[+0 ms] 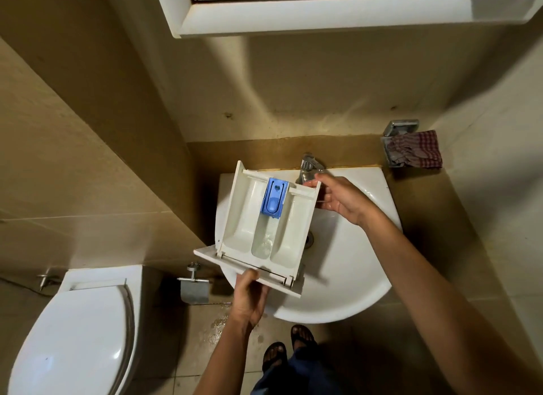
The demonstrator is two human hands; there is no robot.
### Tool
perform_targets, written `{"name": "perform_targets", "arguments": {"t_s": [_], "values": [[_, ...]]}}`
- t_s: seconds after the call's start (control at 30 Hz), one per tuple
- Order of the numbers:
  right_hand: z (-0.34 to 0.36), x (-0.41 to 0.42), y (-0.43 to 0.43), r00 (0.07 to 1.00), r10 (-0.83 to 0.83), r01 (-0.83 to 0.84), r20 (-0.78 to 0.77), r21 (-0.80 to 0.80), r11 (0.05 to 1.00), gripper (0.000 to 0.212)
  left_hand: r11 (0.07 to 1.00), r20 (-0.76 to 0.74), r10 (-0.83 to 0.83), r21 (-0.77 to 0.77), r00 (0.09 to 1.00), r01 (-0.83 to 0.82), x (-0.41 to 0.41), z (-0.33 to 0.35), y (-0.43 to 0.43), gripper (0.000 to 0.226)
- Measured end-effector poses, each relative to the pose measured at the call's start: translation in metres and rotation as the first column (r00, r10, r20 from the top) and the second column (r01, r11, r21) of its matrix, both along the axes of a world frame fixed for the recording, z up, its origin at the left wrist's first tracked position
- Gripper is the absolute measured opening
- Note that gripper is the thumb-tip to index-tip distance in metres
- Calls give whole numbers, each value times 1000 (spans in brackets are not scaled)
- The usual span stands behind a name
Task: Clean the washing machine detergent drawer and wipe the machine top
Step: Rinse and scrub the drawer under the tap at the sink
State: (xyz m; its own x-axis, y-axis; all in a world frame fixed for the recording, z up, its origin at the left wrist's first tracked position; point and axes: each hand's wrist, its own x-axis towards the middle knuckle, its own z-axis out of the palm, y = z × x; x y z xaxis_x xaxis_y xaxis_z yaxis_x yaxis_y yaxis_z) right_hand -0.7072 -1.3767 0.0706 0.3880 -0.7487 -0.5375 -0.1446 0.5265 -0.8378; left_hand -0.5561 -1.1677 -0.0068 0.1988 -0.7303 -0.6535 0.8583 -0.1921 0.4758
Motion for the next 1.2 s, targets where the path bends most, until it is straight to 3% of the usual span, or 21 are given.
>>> {"name": "perform_targets", "arguments": {"t_s": [0.13,0.23,0.33,0.47,0.57,0.67,0.8,0.93,1.1,1.2], "values": [[8,-3,3,993,-116,118,26,-94,989,26,999,36,-42,-25,998,43,6,3,-18,26],[11,-5,7,992,-116,121,38,-162,979,23,999,14,31,-29,999,-31,4,9,-26,10],[9,-8,9,988,-146,154,54,-188,970,21,999,36,42,22,998,-42,-2,15,-35,17],[2,-14,2,964,-261,265,50,-99,959,21,994,175,-82,79,981,69,1,25,-44,23],[-4,-14,2,970,-226,231,94,-37,972,20,998,261,-41,65,964,25,10,23,-42,14],[-13,-19,5,980,-182,184,75,-28,982,22,1000,377,-25,25,926,17,23,17,-37,41],[-34,-35,9,983,-146,140,-112,-53,989,20,986,627,-149,40,764,160,37,24,-37,70],[-56,-39,19,972,-32,22,-232,-45,999,27,965,757,-202,45,621,258,46,35,-40,76],[-66,-34,32,970,16,-37,-244,-81,996,23,940,829,-266,110,491,324,54,50,-44,87],[-68,-31,40,974,5,-19,-225,-59,998,24,920,877,-310,180,366,349,59,60,-44,95]]}}
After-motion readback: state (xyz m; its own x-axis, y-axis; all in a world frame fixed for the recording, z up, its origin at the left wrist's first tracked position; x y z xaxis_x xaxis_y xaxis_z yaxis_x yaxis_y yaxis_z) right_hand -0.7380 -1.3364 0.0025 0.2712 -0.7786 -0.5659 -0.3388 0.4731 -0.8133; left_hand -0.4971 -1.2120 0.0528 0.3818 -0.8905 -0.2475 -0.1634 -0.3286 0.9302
